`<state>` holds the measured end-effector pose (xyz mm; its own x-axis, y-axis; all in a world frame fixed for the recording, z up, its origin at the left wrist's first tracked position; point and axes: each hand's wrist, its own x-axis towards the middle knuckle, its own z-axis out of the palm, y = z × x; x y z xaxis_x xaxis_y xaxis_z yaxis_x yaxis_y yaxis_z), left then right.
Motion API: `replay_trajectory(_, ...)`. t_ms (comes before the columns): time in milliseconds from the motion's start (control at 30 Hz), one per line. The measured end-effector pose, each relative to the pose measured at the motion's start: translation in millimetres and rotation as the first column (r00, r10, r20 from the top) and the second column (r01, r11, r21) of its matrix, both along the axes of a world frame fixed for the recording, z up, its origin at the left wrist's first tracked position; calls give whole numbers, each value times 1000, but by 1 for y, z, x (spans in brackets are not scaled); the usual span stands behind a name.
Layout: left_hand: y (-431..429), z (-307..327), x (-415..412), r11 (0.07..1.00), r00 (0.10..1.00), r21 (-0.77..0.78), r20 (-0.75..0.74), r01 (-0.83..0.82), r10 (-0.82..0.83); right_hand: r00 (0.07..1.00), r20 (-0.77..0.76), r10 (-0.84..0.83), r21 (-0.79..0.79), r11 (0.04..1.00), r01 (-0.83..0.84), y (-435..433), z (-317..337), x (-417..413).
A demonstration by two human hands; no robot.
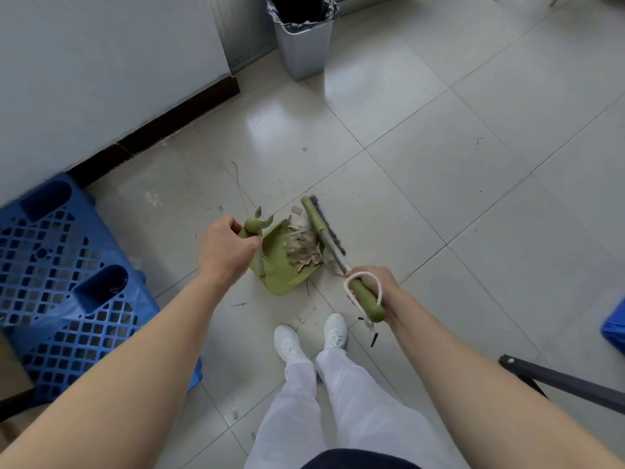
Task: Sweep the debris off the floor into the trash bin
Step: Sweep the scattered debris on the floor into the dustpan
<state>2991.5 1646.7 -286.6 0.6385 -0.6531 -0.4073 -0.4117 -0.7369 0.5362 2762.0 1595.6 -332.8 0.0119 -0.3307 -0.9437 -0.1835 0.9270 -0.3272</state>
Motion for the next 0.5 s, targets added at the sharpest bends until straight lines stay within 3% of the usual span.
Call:
replay_trajectory(267, 11, 1, 9, 999, 999, -10, -26, -43, 43, 966, -15, 256, -49, 965, -257, 0, 27, -3)
replay_trajectory(500, 37, 5, 16, 986, 985, -50, -73, -162, 158, 809, -205, 551, -185, 790, -584, -55, 3, 40)
